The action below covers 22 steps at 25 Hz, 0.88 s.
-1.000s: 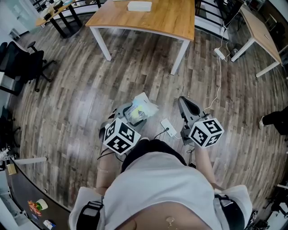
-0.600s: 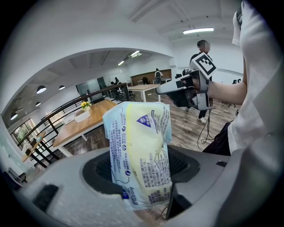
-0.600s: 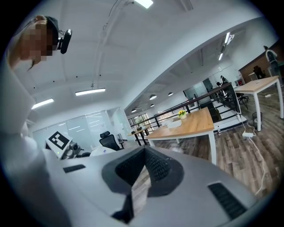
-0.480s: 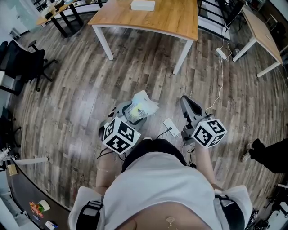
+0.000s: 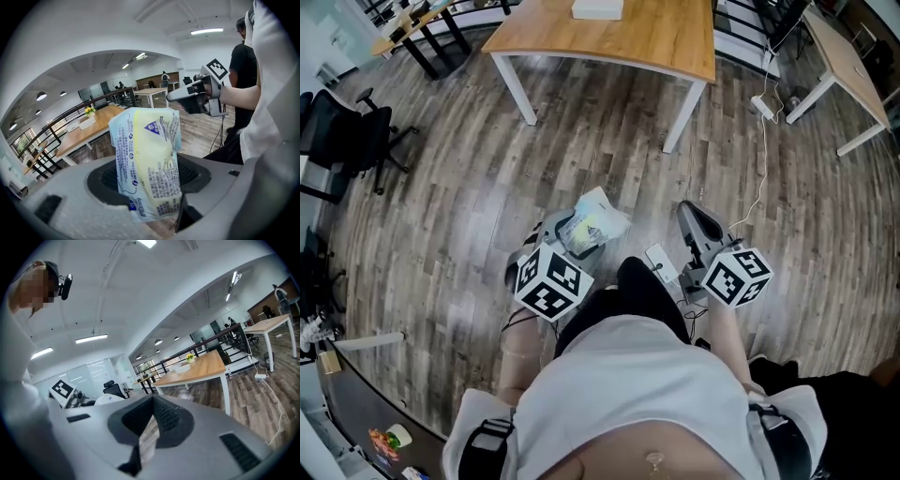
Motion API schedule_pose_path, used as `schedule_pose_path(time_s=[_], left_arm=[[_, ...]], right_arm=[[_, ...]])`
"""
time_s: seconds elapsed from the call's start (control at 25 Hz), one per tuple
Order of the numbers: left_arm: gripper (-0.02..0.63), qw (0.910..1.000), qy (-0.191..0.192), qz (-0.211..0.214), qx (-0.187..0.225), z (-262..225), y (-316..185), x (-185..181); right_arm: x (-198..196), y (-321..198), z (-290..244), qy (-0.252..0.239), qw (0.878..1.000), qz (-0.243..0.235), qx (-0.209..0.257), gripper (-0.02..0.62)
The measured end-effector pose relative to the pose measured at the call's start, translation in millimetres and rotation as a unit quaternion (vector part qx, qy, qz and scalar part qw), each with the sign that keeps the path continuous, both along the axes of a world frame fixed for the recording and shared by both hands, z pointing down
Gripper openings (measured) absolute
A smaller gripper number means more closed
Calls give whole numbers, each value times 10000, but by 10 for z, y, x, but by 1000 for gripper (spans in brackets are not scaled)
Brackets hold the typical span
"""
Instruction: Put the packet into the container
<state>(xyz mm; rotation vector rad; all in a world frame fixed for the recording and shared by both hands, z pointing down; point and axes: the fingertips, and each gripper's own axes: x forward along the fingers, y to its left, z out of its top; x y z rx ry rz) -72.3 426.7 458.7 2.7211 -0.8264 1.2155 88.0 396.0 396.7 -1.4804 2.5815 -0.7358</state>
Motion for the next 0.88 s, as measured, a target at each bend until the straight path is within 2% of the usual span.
schedule_pose_path(time_s=[0.28, 0.48, 0.88], left_arm=[[285, 10000, -4, -84, 13, -32, -124, -63], [285, 9998, -51, -178, -27, 25, -284, -60], [285, 9996, -44, -284, -19, 27, -1002, 159]], right_arm=[[-26, -174, -30, 11, 10000, -69, 21, 11], [41, -368, 13, -200, 9998, -57, -21, 11], [251, -1130, 41, -158, 9997, -177, 3, 11]])
